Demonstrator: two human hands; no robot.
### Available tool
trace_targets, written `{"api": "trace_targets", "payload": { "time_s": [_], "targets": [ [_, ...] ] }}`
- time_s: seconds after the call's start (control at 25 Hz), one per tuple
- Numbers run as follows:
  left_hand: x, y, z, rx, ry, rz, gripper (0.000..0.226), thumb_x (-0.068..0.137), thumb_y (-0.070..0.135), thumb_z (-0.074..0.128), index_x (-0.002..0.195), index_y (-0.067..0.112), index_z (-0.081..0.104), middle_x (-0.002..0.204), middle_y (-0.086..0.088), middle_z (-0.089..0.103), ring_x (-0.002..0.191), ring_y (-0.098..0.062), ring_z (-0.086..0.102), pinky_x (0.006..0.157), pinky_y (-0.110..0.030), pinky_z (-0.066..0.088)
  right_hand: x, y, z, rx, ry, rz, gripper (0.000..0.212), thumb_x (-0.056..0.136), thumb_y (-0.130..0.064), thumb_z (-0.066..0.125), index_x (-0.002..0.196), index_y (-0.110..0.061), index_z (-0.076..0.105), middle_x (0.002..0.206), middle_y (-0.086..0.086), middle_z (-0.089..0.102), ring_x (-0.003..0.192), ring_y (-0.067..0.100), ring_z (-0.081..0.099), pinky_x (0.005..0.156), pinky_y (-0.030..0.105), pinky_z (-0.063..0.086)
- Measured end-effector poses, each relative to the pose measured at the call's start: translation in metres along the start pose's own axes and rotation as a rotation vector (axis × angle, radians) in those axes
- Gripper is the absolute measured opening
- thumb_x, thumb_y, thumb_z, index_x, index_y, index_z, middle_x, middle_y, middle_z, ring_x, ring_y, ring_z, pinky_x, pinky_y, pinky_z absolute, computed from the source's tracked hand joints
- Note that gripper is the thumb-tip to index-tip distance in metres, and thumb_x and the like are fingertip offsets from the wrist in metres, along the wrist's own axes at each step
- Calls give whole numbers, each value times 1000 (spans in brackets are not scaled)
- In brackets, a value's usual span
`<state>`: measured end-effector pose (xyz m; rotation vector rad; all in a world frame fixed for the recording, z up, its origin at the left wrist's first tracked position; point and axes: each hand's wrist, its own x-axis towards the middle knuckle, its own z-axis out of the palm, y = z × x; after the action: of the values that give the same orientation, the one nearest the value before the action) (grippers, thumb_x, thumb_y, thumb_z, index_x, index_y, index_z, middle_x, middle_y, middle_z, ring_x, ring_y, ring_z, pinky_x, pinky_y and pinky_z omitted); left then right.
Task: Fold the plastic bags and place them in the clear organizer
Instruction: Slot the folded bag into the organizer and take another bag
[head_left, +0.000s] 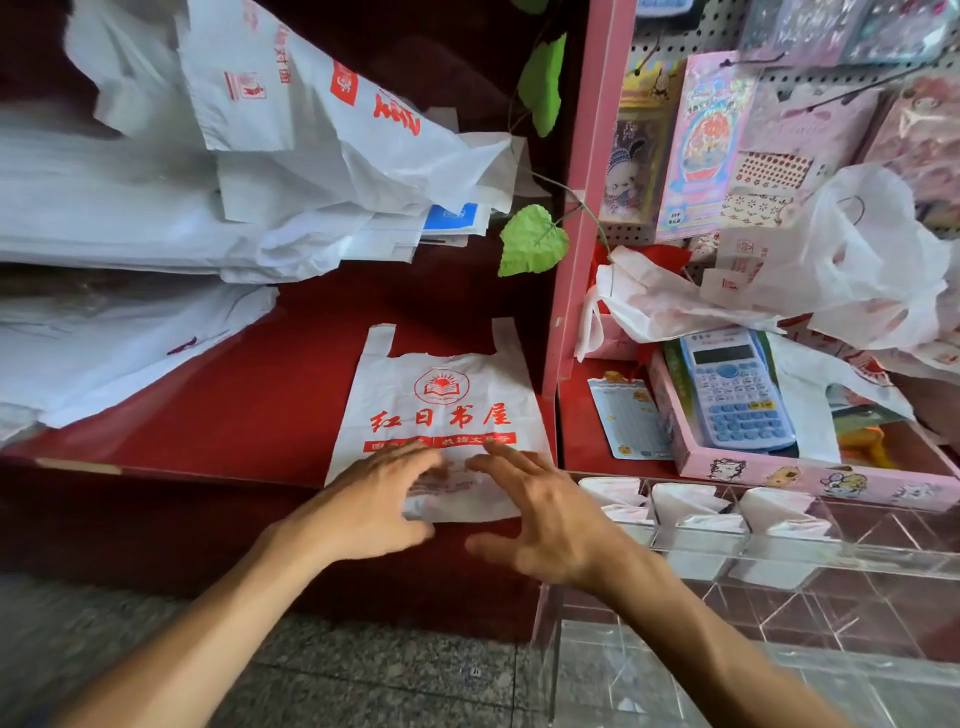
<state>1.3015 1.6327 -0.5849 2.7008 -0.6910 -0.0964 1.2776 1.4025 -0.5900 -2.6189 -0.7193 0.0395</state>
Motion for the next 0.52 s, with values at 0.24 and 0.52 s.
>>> {"api": "trace_targets", "payload": {
  "time_s": [0.24,0.52],
  "targets": [
    [-4,-14,9,173,51,20,72,78,20,71,140,34,38,145,18,35,134,-6,35,108,-30,36,11,7,15,-219,213,-18,40,83,-28,48,120,-23,63,114,3,70,103,30,64,84,40,51],
    [-18,-44,-24,-283,245,-214,31,80,14,64,86,45,68,92,25,70,85,-1,66,73,-21,49,20,22,-12,311,371,51,8,92,-29,66,92,-23,72,87,-11,73,81,7,67,72,24,50]
  ]
}}
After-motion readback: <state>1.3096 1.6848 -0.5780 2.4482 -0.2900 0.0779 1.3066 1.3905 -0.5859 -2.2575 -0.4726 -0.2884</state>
